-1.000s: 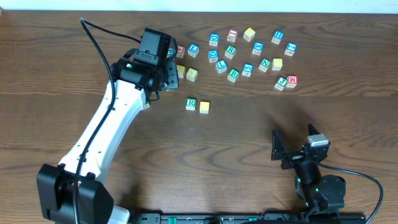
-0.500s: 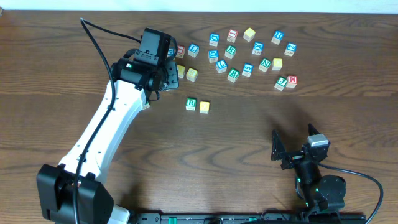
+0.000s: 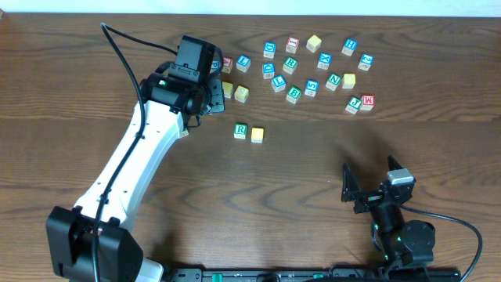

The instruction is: Spell out ROBOT

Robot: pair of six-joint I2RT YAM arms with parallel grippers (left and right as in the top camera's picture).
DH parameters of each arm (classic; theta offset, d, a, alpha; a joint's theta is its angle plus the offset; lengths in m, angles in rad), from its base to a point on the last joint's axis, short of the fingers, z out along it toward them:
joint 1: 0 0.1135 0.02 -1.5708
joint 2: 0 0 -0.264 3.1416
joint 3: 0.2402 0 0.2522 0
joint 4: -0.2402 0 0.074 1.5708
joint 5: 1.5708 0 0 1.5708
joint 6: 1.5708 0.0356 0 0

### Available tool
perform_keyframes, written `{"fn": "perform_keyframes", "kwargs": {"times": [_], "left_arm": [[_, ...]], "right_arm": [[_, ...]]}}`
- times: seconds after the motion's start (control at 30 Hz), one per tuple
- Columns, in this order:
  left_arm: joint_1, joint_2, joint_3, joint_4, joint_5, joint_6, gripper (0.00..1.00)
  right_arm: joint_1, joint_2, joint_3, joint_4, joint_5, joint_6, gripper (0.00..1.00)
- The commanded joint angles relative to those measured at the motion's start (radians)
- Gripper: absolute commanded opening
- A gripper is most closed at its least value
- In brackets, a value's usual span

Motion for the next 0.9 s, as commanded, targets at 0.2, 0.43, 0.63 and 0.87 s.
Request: {"fn": "perform_keyframes", "kwargs": {"times": [0.2, 0.43, 0.63, 0.87], "left_arm": [[0.003, -0.008, 0.01, -0.003, -0.001, 0.021, 0.41], [0.003, -0.008, 0.01, 0.002, -0.001, 0.021, 0.41], [0.003, -0.008, 0.01, -0.016, 0.01, 0.021, 0.41], [0.003, -0.008, 0.01, -0.042, 0.01, 0.021, 0.42]], "right_arm": [[-0.002, 0.0, -0.001, -0.002, -0.009, -0.005, 0.99], [-0.002, 0.0, -0.001, -0.002, -0.01, -0.005, 0.99], [-0.002, 0.0, -0.001, -0.002, -0.01, -0.005, 0.99], [-0.002, 0.0, -0.001, -0.001, -0.009, -0.005, 0.99]]}}
